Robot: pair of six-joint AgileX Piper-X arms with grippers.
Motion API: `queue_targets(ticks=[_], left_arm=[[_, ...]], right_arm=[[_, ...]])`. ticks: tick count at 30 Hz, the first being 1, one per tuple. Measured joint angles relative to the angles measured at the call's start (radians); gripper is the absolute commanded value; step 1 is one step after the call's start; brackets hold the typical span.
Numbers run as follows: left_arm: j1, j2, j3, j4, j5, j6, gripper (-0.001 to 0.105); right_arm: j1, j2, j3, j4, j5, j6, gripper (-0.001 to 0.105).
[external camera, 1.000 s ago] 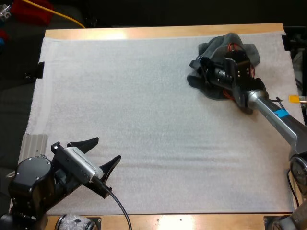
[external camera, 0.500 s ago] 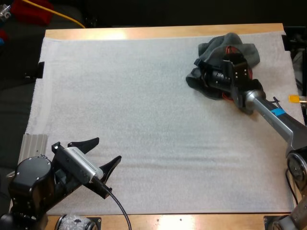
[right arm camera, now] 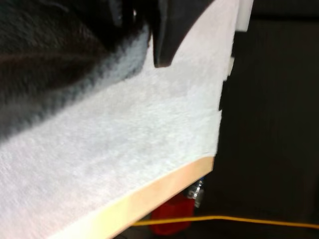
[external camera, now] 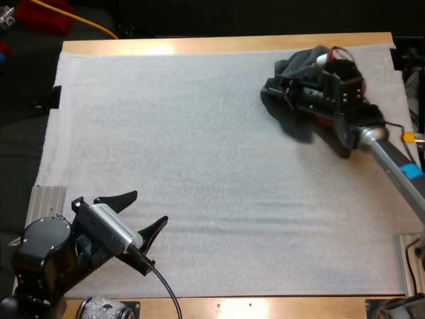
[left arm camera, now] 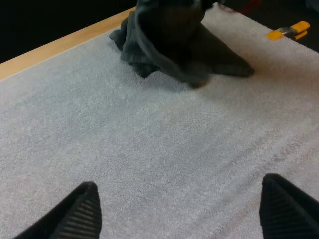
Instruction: Pick towel from pile, fold and stack
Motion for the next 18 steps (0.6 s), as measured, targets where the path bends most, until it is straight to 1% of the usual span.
queue_targets(ticks=[3, 6, 14, 18], left_arm=[[0.000, 0.000, 0.000, 0.000, 0.000, 0.000, 0.064], [0.000, 0.000, 0.000, 0.000, 0.000, 0.000, 0.064], [0.000, 0.000, 0.000, 0.000, 0.000, 0.000, 0.064], [0.000, 0.000, 0.000, 0.000, 0.000, 0.000, 0.064]], right_arm=[[0.000, -0.065, -0.003, 0.043, -0.018, -0.043, 0.002], [0.000, -0.117, -0.035, 0.130, -0.038, -0.092, 0.002], [0.005, -0.200, -0.184, 0.401, -0.082, -0.224, 0.002], [0.032, -0.210, -0.271, 0.550, -0.083, -0.319, 0.002]])
